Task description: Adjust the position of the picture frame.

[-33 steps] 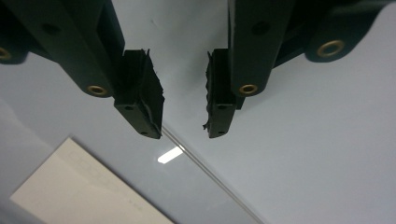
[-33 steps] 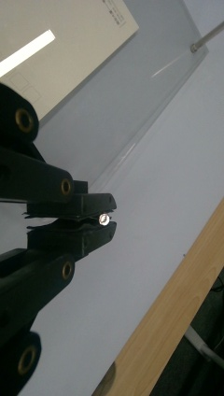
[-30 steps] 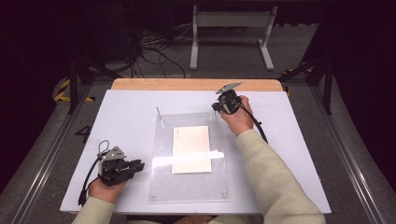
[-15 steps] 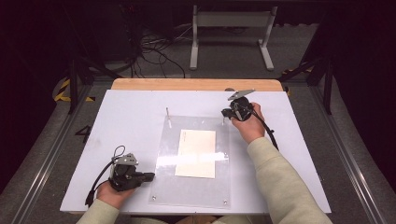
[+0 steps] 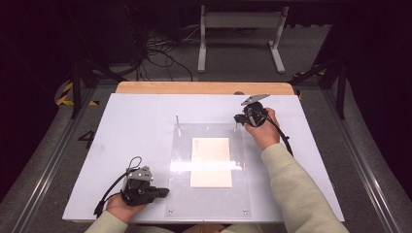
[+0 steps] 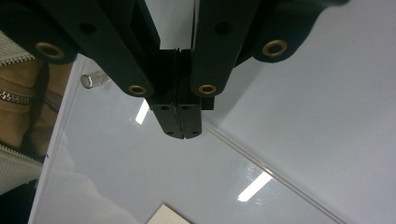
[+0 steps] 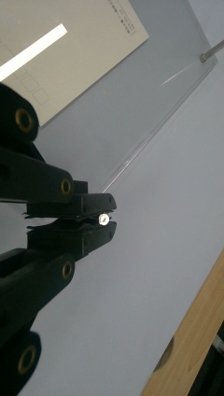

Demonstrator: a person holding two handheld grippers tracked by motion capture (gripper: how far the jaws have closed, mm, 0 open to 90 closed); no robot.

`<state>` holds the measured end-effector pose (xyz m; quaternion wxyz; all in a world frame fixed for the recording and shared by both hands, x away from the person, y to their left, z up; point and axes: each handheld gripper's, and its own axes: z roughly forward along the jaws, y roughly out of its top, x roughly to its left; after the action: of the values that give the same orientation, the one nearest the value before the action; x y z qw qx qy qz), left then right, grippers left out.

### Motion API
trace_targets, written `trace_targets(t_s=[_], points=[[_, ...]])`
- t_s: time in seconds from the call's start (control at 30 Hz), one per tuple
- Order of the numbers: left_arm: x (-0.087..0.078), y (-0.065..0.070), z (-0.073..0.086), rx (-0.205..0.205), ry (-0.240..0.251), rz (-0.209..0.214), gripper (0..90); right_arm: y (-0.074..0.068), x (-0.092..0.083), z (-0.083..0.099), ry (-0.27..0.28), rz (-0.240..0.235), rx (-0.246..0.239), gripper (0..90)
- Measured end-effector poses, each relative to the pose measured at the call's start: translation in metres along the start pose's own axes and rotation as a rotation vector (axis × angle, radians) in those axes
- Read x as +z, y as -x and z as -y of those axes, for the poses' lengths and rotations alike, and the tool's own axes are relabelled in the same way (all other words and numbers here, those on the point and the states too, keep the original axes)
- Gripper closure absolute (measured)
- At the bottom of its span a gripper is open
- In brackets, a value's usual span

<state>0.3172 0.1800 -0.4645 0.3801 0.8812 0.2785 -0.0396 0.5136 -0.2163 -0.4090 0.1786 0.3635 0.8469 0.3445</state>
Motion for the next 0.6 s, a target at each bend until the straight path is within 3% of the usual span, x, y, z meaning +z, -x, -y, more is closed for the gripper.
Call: trace_targets(t_s=[0.13, 0.23, 0.27, 0.37, 0.4, 0.47, 0.6], points=[[-0.001, 0.0, -0.003, 0.025, -0.006, -0.009, 88.0, 0.002, 0.0, 0.003, 0.015, -0.011, 0.007, 84.7], [-0.004, -0.002, -0.005, 0.024, 0.019, -0.004, 80.1, 0.003, -0.001, 0.004, 0.02, -0.013, 0.018, 84.0], [-0.006, -0.003, -0.005, 0.023, 0.029, -0.015, 77.4, 0.004, -0.003, 0.005, 0.032, -0.026, 0.043, 81.0], [-0.01, -0.005, -0.008, 0.008, 0.093, -0.029, 65.5, 0.01, -0.014, 0.007, 0.14, -0.073, 0.115, 69.6], [-0.012, -0.006, -0.009, 0.008, 0.109, -0.031, 63.1, 0.012, -0.018, 0.007, 0.17, -0.067, 0.116, 63.9], [-0.014, -0.005, -0.011, 0.015, 0.142, -0.059, 59.8, 0.013, -0.026, 0.008, 0.211, -0.066, 0.114, 61.7], [-0.019, -0.002, -0.012, 0.028, 0.196, -0.108, 55.0, 0.01, -0.04, 0.01, 0.241, -0.038, 0.069, 58.6]])
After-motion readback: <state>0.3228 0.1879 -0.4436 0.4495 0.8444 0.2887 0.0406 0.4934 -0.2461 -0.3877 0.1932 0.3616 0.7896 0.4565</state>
